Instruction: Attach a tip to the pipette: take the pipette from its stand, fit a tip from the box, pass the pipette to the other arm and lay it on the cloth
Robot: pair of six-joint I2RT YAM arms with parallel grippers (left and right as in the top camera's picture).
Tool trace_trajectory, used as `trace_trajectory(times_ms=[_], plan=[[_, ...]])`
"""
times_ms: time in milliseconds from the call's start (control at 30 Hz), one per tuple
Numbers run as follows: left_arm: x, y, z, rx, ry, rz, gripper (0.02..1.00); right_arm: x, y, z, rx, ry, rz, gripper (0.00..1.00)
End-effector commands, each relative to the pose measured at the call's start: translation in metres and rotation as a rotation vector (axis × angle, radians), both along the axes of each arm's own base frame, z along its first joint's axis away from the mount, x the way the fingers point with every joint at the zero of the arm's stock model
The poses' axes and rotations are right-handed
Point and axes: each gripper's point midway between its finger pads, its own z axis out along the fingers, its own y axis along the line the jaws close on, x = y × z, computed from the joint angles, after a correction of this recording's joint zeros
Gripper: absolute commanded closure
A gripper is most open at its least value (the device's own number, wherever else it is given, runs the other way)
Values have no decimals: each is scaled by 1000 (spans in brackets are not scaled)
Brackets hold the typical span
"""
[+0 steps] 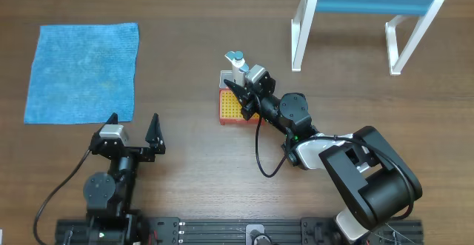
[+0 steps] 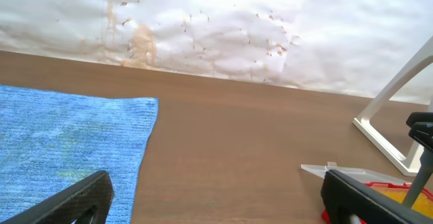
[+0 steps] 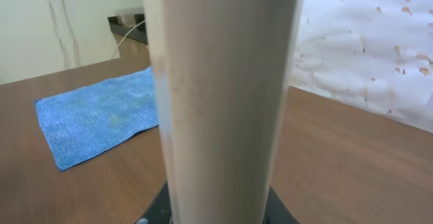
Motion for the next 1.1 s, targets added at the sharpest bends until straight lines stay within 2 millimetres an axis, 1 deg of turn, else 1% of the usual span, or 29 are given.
trace_trajectory(times_ms=[33,133,300,500,600,767,867,900,1000,1100], plan=[[0,-3,-1,19,-1,-16,23,-12,-7,-58,-86,135,-1,930],[0,-3,-1,19,0,-16,23,-11,-7,-42,-66,99,-1,930],[0,-3,-1,19,-1,-16,23,-9,-5,4,-12,1,-2,928],[0,-3,-1,19,0,-16,25,-9,-5,44,12,-42,-2,930],[0,-3,-1,19,-1,-16,23,-9,-8,70,42,-99,-6,930],[0,-3,-1,19,-1,-16,23,-6,-11,80,50,-128,-17,930],[0,-3,-1,19,-1,-16,23,-6,-11,89,61,-148,-17,928],[0,-3,-1,19,-1,-16,23,-6,-11,94,67,-159,-17,930],[0,-3,-1,19,-1,-16,25,-10,-13,121,96,-212,-17,930],[0,-3,-1,19,0,-16,25,-17,-16,137,104,-226,-16,930]])
